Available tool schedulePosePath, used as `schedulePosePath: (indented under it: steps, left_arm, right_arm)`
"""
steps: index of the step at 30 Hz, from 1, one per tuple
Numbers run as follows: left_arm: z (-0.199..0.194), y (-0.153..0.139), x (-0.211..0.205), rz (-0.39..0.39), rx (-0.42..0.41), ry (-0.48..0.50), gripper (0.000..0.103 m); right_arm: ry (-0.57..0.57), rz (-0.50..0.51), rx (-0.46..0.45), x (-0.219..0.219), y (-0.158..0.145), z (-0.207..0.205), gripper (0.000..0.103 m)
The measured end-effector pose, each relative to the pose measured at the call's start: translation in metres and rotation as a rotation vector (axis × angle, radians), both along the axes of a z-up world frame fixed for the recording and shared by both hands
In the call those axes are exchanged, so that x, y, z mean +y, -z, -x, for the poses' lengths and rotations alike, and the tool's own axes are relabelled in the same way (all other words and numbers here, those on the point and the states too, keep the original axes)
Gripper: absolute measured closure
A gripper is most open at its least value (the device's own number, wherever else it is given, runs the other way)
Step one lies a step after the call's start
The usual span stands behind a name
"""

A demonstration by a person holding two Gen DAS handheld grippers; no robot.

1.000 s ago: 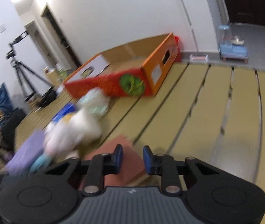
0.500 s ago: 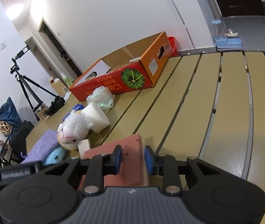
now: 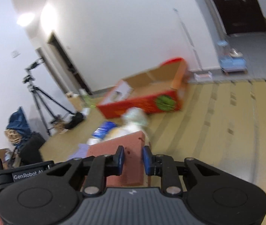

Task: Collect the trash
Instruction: 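Carry the pink sponge to the trash bin and release it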

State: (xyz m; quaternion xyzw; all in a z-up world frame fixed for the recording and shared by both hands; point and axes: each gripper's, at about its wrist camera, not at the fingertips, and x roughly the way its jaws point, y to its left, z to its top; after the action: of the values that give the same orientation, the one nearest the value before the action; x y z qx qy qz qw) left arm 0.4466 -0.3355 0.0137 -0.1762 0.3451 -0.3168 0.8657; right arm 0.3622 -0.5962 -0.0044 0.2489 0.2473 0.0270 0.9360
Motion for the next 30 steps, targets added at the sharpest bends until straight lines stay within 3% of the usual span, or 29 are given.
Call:
schedulePosePath:
  steps: [4,8,13,17,22,27,30]
  left_arm:
    - [0.018,-0.027,0.090,0.000,-0.064,-0.075,0.073]
    - [0.033,-0.031,0.195,-0.036,-0.066,-0.187,0.073]
    - [0.033,-0.004,0.305,-0.040,0.018,-0.313,0.073]
    - [0.018,0.036,0.373,-0.005,0.146,-0.377,0.073]
    - [-0.008,0.089,0.402,-0.029,0.291,-0.383,0.073]
    - [-0.035,0.136,0.403,-0.077,0.428,-0.386,0.073]
    - [-0.053,0.167,0.400,-0.153,0.563,-0.384,0.060]
  right_arm:
    - [-0.102,0.021,-0.068,0.077,-0.031,-0.005,0.083]
    - [-0.238,0.019,-0.075,0.169,-0.036,-0.023,0.083]
    - [-0.382,0.016,-0.020,0.285,-0.017,-0.060,0.083]
    - [-0.449,0.048,0.053,0.358,0.011,-0.083,0.083]
    - [-0.478,0.102,0.175,0.410,0.059,-0.110,0.082]
    - [-0.460,0.113,0.279,0.419,0.108,-0.134,0.082]
    - [-0.481,0.116,0.341,0.425,0.136,-0.148,0.080]
